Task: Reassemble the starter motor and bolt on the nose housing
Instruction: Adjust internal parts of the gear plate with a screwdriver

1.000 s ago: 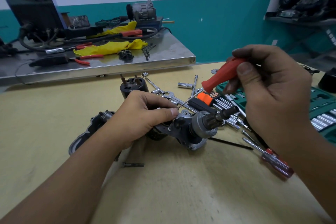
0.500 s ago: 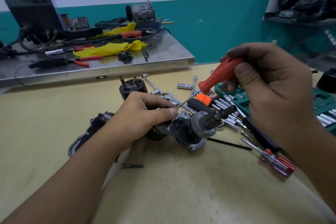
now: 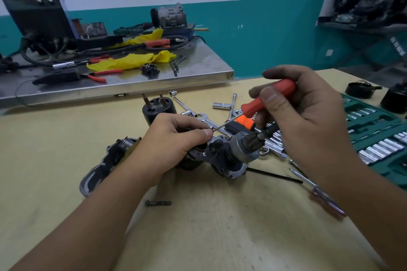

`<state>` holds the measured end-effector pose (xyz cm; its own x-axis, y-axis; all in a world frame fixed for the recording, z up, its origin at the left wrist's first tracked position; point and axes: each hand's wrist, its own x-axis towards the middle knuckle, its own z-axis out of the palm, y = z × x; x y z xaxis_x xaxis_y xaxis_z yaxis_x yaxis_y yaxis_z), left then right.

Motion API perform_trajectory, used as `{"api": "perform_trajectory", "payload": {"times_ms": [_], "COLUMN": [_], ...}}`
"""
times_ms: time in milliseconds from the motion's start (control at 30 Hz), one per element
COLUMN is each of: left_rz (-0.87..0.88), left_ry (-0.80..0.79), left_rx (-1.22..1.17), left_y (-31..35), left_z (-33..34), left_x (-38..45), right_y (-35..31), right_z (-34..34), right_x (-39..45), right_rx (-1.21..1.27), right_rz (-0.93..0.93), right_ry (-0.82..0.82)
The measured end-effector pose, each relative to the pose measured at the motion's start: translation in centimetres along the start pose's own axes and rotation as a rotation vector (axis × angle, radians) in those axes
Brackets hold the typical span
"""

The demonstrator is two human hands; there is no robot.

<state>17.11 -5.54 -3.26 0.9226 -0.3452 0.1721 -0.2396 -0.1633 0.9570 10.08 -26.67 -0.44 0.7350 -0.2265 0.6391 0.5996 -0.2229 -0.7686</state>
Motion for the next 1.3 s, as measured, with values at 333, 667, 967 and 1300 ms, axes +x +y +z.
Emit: {"api": "perform_trajectory", "payload": {"times_ms": [333, 667, 967, 1300], "left_rz": [0.01, -0.041, -0.038, -0.032], "left_ry": [0.036, -0.006, -0.022, -0.11], "left_rx": [0.005, -0.034, -0.052, -0.072], "left_y": [-0.2, -0.1, -0.1, -0.1], "left_z": [0.1, -0.2, -0.2, -0.2], "left_x": [0.1, 0.0, 0.2, 0.3], "right_y": [1.1, 1.5, 1.5, 1.3], "right_z": [1.6, 2.4, 2.4, 2.2], "right_x": [-0.5, -0.5, -0.4, -0.3], "right_rx": [0.066, 0.044, 0.055, 0.013], "right_rz": [0.024, 0.012, 0.007, 0.012], "right_ry": [0.13, 0.218, 0.235, 0.246]}}
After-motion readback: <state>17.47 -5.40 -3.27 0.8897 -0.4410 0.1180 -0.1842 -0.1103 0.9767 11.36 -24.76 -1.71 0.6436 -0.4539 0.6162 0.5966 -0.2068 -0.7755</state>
